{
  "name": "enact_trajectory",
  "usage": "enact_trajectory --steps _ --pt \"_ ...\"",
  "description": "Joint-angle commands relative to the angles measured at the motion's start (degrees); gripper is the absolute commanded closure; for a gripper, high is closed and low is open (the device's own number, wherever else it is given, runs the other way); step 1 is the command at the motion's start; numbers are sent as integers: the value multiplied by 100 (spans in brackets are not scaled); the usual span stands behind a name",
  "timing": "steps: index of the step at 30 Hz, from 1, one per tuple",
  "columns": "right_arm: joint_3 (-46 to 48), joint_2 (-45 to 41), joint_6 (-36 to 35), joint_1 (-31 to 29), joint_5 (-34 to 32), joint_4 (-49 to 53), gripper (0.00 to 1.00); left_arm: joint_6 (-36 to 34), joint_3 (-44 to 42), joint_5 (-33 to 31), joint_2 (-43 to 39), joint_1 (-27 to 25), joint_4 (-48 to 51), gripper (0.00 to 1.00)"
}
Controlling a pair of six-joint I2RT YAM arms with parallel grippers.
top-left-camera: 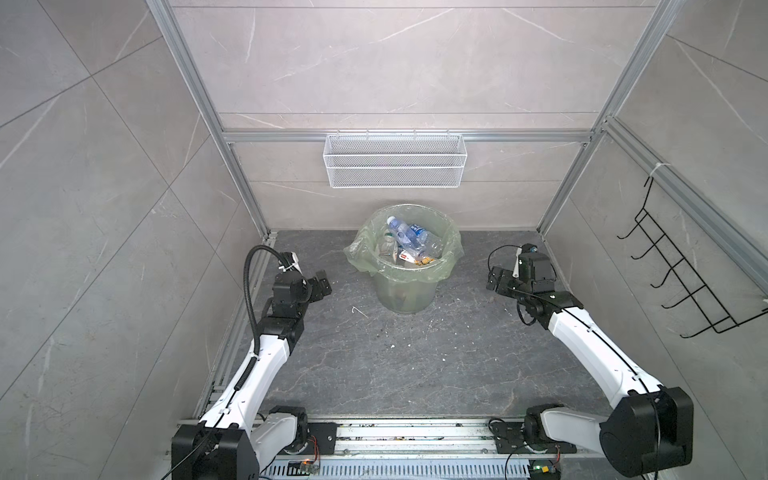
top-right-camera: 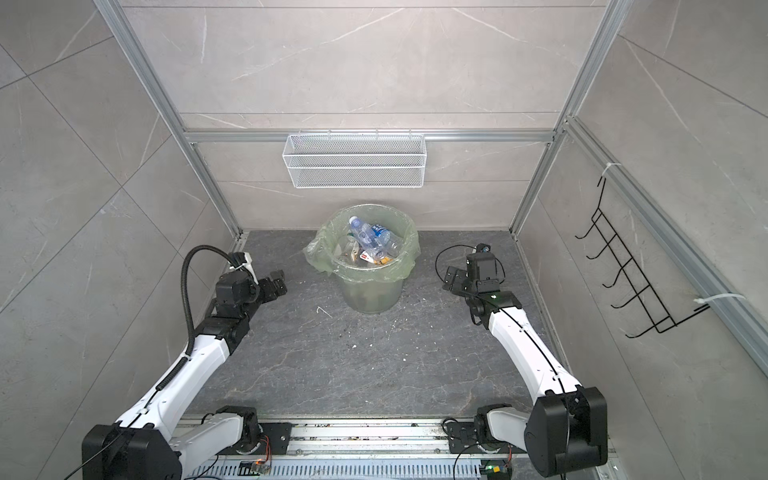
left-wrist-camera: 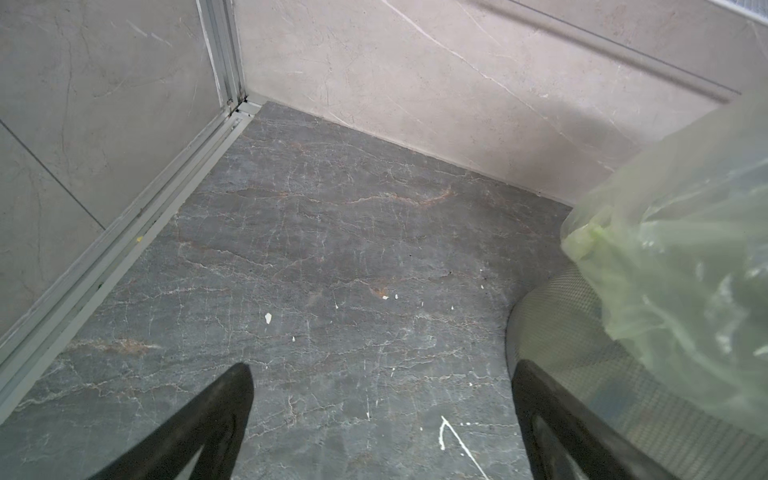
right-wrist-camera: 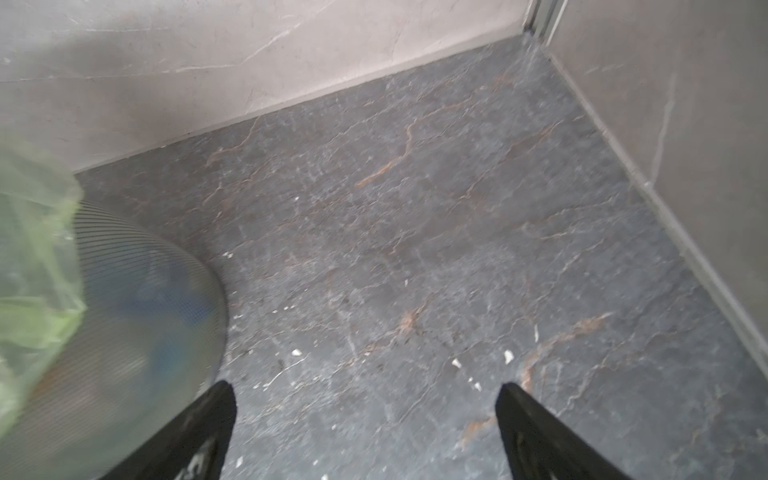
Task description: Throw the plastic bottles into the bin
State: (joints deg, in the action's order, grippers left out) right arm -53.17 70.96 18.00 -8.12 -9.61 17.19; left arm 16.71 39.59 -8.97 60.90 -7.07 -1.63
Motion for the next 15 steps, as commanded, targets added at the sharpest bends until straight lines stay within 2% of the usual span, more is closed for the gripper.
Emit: enact_trajectory --steps 1,7,11,15 --pt "445 -283 -519 3 -314 -776 1 -773 -381 -14 -207 30 -1152 0" --pt "1241 -578 -1077 -37 27 -1875 1 -1234 -654 -122 -359 39 -1091 0" --pt "1712 -718 -1426 -324 -510 -2370 1 -1538 -1191 -130 -644 48 -1537 0" --pt "2028 -601 -1613 -554 -767 -2894 1 -1693 -1777 -222 -633 70 -2133 0"
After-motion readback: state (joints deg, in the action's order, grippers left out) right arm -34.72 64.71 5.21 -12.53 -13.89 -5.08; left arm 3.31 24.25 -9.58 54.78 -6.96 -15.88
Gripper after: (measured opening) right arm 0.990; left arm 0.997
